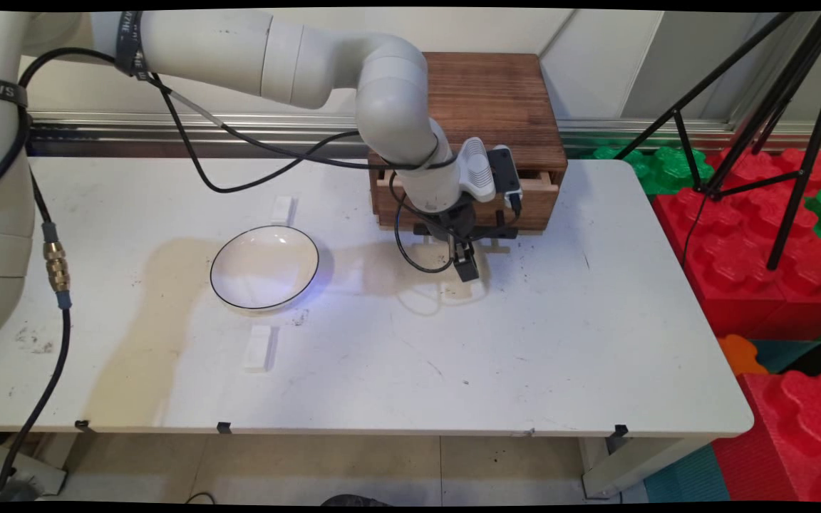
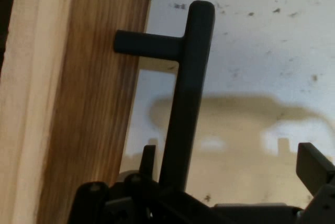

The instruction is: Open the drawer

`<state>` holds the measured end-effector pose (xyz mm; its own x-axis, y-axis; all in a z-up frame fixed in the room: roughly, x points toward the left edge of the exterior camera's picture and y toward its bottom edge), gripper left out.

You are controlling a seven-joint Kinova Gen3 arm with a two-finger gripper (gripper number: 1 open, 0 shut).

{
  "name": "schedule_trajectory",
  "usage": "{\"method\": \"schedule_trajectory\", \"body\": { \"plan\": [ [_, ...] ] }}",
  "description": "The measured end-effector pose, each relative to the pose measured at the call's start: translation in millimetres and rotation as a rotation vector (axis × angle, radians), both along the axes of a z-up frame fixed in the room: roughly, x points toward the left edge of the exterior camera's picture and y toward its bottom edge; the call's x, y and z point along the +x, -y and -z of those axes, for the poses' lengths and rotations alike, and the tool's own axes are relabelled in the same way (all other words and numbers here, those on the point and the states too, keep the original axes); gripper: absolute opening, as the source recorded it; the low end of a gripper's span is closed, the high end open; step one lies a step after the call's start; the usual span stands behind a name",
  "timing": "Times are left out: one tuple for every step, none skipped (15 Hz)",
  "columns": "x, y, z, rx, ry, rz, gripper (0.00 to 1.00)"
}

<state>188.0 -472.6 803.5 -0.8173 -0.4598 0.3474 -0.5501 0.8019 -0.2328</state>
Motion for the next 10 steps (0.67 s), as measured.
{"method": "schedule_trajectory", "body": {
  "plan": [
    [-2,-5,-1,0.005,-0.006,-0.006,1.0],
    [-4,-7,-1,0.008,-0.009,-0.007,1.0],
    [-5,-11,-2,0.014,-0.014,-0.011,1.0],
    [-7,-17,-3,0.021,-0.018,-0.015,1.0],
    [-8,-22,-3,0.027,-0.021,-0.017,1.0],
    [-9,-27,-4,0.034,-0.023,-0.018,1.0],
    [-10,-33,-4,0.039,-0.026,-0.019,1.0],
    [-11,-38,-4,0.043,-0.029,-0.02,1.0],
    [-12,-42,-4,0.045,-0.032,-0.02,1.0],
    [-13,-46,-5,0.047,-0.035,-0.02,1.0]
  ]
}}
